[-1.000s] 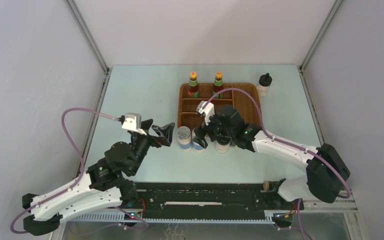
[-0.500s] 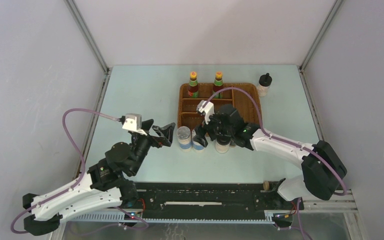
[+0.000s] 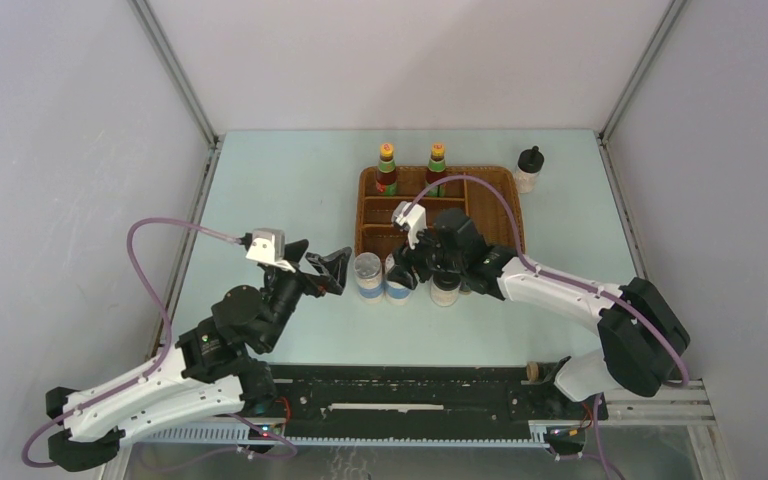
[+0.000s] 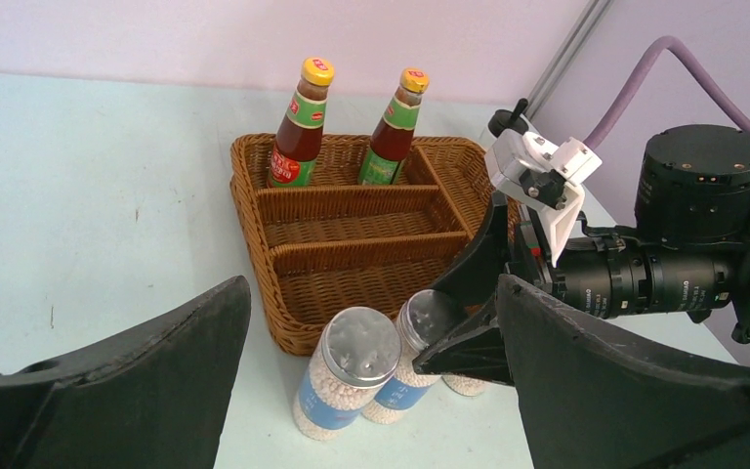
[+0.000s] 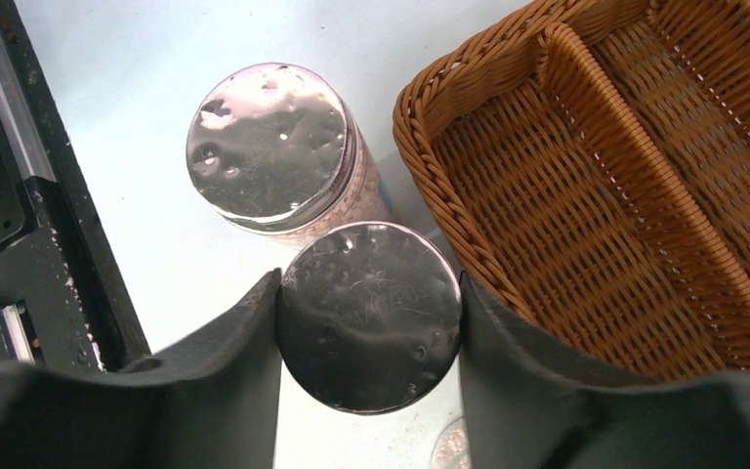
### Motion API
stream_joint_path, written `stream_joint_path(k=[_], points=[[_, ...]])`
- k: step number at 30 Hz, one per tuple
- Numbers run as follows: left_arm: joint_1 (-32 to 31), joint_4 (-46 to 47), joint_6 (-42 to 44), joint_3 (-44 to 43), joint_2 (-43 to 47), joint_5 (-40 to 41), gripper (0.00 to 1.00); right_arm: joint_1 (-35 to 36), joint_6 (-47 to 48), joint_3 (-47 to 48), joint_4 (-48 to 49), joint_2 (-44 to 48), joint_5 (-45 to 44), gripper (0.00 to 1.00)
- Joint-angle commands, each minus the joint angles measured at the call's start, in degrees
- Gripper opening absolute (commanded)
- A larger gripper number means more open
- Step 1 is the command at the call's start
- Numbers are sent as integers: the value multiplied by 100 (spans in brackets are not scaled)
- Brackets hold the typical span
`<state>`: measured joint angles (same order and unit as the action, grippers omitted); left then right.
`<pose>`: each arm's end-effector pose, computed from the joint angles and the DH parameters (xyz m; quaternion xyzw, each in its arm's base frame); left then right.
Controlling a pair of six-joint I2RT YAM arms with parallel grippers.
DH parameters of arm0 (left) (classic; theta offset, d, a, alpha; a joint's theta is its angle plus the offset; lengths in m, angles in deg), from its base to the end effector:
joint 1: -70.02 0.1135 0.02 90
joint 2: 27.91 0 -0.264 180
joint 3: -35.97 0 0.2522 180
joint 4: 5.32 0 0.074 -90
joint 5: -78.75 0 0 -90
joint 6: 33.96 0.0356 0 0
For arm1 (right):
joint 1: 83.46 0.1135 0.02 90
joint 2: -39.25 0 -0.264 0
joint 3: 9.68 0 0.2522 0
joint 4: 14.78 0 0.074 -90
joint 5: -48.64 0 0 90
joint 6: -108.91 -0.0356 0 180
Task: Organize the condiment bottles
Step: Pick up the bottle from the center of the board.
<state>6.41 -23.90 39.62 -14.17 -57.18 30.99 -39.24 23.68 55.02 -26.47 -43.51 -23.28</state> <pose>0.0773 -0.1019 0.3364 0.0206 0.6963 -0.2413 0.6757 0.2217 0.2312 0.2437 -0.4259 0.7446 0.2952 0.4207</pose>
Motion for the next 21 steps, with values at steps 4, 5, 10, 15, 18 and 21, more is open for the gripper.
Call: stream_joint_path(k=[4, 5, 10, 15, 18, 21], points=[[-19, 165, 79, 96, 47, -23, 100, -46, -40, 9, 28, 72, -155, 24], [-19, 161, 78, 96, 54, -23, 100, -45, -47, 12, 22, 94, -168, 17], [-19, 159, 70, 113, 102, -15, 100, -21, -54, 13, -42, 246, -230, 0], [-17, 153, 16, 160, 132, -14, 100, 36, -15, 12, -130, 437, -268, 0], [-19, 149, -9, 188, 153, -14, 100, 84, 3, 8, -177, 610, -317, 0], [-19, 148, -42, 193, 162, 3, 100, 144, 41, 149, -483, 726, -336, 0]])
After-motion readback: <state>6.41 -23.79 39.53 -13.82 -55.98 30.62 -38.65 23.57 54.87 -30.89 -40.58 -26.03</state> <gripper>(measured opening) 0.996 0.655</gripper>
